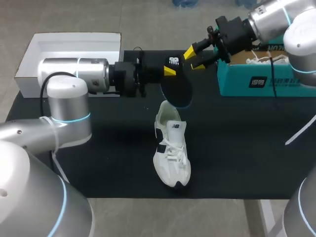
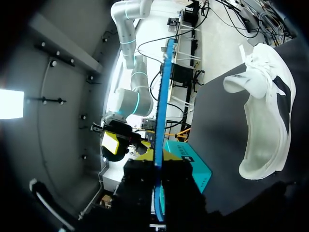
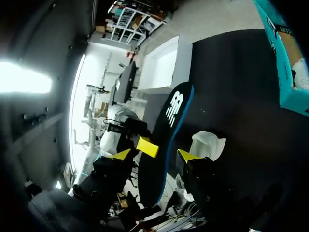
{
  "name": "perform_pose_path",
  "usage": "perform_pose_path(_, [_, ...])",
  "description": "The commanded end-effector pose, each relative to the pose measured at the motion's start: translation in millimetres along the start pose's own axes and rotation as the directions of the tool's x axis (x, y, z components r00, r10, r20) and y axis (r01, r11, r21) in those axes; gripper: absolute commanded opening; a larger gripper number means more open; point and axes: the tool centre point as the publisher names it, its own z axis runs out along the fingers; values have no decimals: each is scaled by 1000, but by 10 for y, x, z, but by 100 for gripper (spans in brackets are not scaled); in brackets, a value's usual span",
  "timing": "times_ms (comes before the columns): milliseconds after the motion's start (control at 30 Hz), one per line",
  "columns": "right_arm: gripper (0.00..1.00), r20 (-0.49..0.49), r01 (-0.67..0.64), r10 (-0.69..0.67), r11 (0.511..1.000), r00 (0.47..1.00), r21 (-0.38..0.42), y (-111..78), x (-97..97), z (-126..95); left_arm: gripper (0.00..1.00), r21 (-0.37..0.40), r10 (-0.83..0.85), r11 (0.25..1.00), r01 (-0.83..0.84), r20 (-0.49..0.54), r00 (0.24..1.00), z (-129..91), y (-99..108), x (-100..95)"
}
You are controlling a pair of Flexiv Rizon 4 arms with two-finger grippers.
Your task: Take the shoe out of the shoebox, open the shoe tongue, remove and reinsert the insole, then place the shoe into the shoebox
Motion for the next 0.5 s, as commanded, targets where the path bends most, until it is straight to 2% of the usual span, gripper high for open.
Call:
perform_pose_path(33, [100,304,109,-87,992,949,-58,-278,321,-399,0,12,-5,1000,5,-11,1000,-15,11,-14])
perform_pose_path(100, [100,411,134,-109,990,905,-33,-297,425,-476,0,18,-4,1000,4,-15,1000,-12,7,-7])
perform_pose_path(167, [100,461,153,-136,988,877,2,-299,516,-520,0,22,-6,1000,6,-17,1000,-5,9,6])
perform_pose_path(300, [100,632,164,-185,982,753,92,-334,686,-576,0,25,-19,999,20,-24,1000,1,31,44])
perform_pose_path(500, [100,729,173,-231,973,645,155,-415,931,-648,0,22,-33,999,33,-32,999,35,23,72])
